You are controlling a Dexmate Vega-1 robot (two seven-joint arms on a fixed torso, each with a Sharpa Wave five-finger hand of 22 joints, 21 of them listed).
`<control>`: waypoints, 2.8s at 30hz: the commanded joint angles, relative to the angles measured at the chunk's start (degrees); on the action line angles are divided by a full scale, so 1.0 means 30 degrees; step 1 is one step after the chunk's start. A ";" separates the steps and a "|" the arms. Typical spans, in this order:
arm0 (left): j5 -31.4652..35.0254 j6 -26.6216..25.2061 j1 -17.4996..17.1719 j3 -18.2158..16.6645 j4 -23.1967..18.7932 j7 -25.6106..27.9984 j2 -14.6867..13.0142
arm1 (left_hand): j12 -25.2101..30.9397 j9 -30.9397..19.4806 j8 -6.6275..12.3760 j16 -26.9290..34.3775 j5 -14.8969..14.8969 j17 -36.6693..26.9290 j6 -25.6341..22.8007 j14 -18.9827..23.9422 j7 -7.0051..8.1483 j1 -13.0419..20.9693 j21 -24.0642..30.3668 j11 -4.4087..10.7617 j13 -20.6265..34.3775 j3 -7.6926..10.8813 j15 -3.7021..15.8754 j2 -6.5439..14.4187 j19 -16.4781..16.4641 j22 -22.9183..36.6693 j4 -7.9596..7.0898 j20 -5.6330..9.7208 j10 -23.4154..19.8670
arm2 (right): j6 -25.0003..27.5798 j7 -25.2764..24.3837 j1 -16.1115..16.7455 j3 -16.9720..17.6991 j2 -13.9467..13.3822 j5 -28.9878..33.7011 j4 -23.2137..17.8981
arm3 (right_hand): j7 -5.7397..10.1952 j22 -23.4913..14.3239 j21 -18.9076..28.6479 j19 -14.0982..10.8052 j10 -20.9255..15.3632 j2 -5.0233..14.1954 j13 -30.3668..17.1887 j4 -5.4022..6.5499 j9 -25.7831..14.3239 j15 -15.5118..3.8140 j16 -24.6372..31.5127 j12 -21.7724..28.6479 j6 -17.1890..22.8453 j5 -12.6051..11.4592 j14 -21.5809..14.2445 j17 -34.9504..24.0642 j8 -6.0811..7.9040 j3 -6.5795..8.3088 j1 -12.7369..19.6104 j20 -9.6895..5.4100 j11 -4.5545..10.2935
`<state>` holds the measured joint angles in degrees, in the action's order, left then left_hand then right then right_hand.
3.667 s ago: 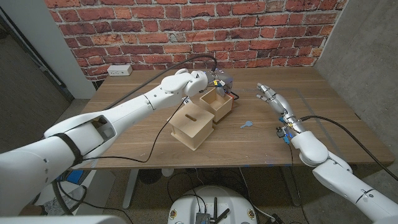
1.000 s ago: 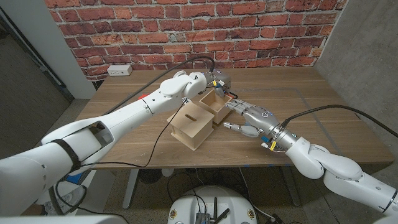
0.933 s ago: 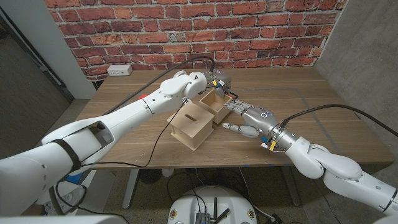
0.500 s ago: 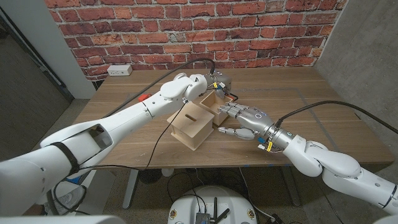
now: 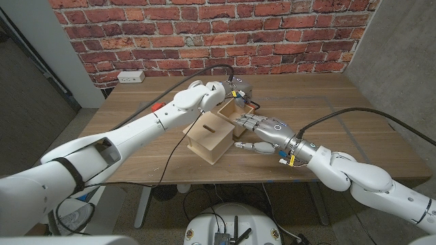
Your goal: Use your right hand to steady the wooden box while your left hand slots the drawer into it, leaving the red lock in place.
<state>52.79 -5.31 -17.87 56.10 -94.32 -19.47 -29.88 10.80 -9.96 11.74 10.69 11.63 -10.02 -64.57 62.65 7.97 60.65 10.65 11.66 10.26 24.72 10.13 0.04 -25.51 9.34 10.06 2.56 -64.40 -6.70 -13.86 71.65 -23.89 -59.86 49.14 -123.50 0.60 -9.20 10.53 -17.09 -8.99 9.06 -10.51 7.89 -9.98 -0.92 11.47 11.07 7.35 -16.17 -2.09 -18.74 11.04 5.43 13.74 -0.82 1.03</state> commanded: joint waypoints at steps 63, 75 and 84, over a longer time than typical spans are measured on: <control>-0.0185 0.0601 -0.0801 -0.0473 0.0012 0.1128 -0.0542 | -0.0036 -0.0297 0.0152 0.0142 0.0173 -0.0098 -0.0520 0.0543 -0.0392 0.0914 -0.0079 -0.0043 0.0093 -0.0143 0.1285 0.1100 0.0156 0.0041 -0.0022 0.2958 -0.0166 | -0.0846 0.5031 -0.3891 -0.3515 0.2579 0.0517 0.0654 | 0.0023 -0.0110 0.0060 -0.0132 -0.0150 0.0178 -0.0112 0.0124 -0.0116 0.0010 0.0142 0.0083 0.0154 -0.0127 -0.0227 -0.0047 0.0110 -0.0012 0.0108 -0.0047 -0.0024; -0.0190 0.0519 -0.0927 -0.0579 -0.0136 0.0958 -0.0670 | -0.0032 -0.0298 0.0158 0.0133 0.0182 -0.0096 -0.0535 0.0527 -0.0403 0.0924 -0.0076 -0.0043 0.0095 -0.0167 0.1284 0.1105 0.0166 0.0042 -0.0023 0.2952 -0.0182 | -0.0531 0.5714 -0.3927 -0.3681 0.2680 0.0426 0.0558 | 0.0023 -0.0110 0.0060 -0.0132 -0.0150 0.0178 -0.0112 0.0124 -0.0116 0.0010 0.0142 0.0083 0.0154 -0.0127 -0.0227 -0.0047 0.0110 -0.0012 0.0108 -0.0047 -0.0024; -0.0138 0.0383 -0.0935 -0.0636 -0.0247 0.0591 -0.0786 | -0.0036 -0.0298 0.0165 0.0124 0.0188 -0.0093 -0.0552 0.0506 -0.0391 0.0932 -0.0072 -0.0040 0.0095 -0.0186 0.1284 0.1106 0.0163 0.0042 -0.0021 0.2946 -0.0177 | -0.0129 0.6527 -0.3931 -0.3747 0.2644 0.0373 0.0239 | 0.0023 -0.0110 0.0060 -0.0132 -0.0150 0.0178 -0.0112 0.0124 -0.0116 0.0010 0.0142 0.0083 0.0154 -0.0127 -0.0227 -0.0047 0.0110 -0.0012 0.0108 -0.0047 -0.0024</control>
<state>52.25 -3.73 -20.36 54.56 -94.40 -16.53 -31.60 10.75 -9.96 11.76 10.81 11.77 -9.98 -64.51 62.65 7.89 61.12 10.65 11.46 10.28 24.32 10.15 0.33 -25.31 9.35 10.14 2.77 -64.57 -8.86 1.90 59.88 -34.78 -51.94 50.74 -121.99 0.60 -9.11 10.21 -16.96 -8.99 9.06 -10.51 7.89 -9.98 -0.91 11.47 11.08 7.35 -16.17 -2.09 -18.74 11.04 5.43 13.74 -0.95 1.02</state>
